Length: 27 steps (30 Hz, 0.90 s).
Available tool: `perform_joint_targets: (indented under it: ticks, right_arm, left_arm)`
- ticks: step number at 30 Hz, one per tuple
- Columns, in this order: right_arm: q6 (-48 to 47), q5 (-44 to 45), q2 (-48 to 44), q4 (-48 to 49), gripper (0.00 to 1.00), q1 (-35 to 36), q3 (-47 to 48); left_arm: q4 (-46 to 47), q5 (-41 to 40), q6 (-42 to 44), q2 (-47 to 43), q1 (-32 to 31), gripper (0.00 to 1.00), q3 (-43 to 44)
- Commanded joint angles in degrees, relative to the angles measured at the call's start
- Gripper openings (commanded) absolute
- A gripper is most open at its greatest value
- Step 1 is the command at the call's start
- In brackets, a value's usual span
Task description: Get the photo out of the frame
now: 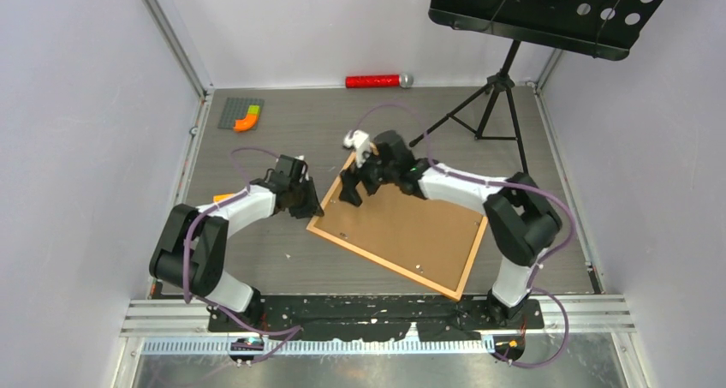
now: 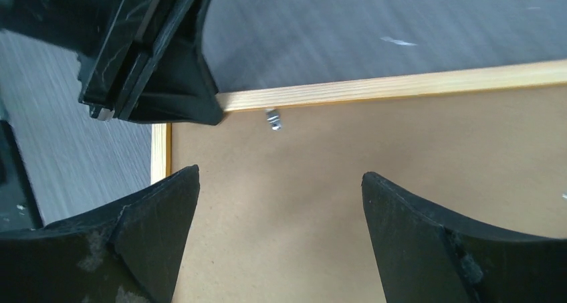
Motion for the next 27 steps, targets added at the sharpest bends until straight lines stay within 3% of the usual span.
perform_joint_targets:
  ticks: [1, 3, 10, 18, 27]
  right_arm:
    - [-12.85, 10.2, 5.69, -11.22, 0.95, 7.17, 7.79]
    - [-13.62, 12.23, 7.88, -12.72, 0.94, 9.0, 10.09]
    - [-11.66, 10.07, 8.66, -12.07, 0.9, 10.03, 10.74]
    - [-13.34, 8.4, 7.62, -8.82, 0.89, 12.49, 8.99]
    - [-16.84, 10.47, 14.07, -7.74, 0.77, 17.59, 15.27]
  left_arm:
    - [-7.59, 3.83, -3.67, 3.4, -3.75, 0.09, -4.86]
    - [-10.13, 0.84, -3.01, 3.4, -3.77, 0.0, -4.59]
    - [-19.37, -8.73, -2.98, -1.79, -3.67, 0.0, -5.7]
    - [-22.82, -8.19, -7.49, -9.31, -3.52, 0.0, -10.32]
    - [-24.5, -9.07, -8.39, -10.61, -3.57, 0.0, -8.91]
